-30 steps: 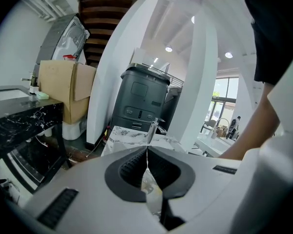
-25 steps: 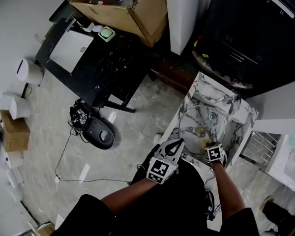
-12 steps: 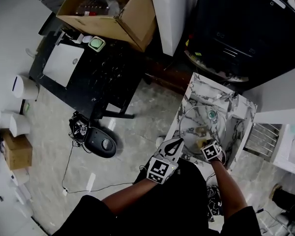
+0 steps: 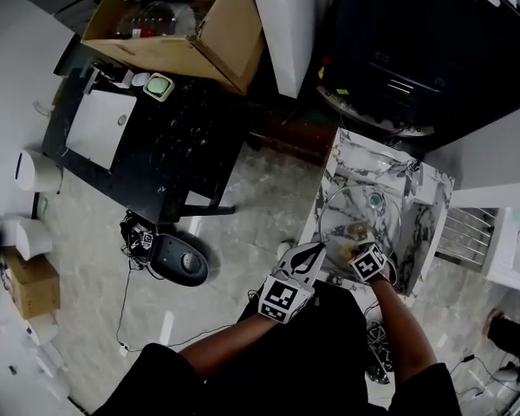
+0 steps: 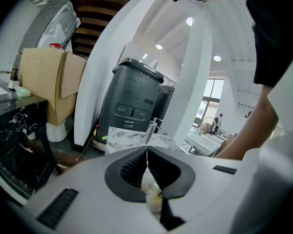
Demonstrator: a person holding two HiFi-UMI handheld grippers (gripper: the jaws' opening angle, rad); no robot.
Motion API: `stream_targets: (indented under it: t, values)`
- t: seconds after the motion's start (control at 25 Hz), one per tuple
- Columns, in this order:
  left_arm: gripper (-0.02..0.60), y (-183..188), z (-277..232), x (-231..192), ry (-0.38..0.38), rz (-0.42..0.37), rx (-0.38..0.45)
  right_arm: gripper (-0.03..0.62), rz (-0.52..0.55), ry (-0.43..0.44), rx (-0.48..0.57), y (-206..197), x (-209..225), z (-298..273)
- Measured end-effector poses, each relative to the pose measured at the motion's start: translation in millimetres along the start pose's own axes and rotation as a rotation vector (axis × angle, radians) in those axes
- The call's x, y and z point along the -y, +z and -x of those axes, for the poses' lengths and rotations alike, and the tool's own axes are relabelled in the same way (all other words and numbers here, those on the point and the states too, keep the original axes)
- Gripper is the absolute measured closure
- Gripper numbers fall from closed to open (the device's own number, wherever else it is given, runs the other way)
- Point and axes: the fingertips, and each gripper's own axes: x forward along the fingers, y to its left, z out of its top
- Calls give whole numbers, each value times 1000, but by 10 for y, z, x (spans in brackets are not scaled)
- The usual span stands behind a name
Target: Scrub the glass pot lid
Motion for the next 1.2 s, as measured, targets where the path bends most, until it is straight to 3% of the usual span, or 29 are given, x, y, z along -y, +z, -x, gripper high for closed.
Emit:
stream_targets:
  t: [0.28,0.56,1.2]
  values:
    - [565,139,0,-27,-83,-100,6,533,-12,-8,-11,130,-63,-27]
    - [565,90,-26,-177,-103,-69,-12,533,27,-33,-39,289,-153,-82]
    - [565,75,-109,-311,-99,-50,-29,533,-28,-2,19,652,-214,-157]
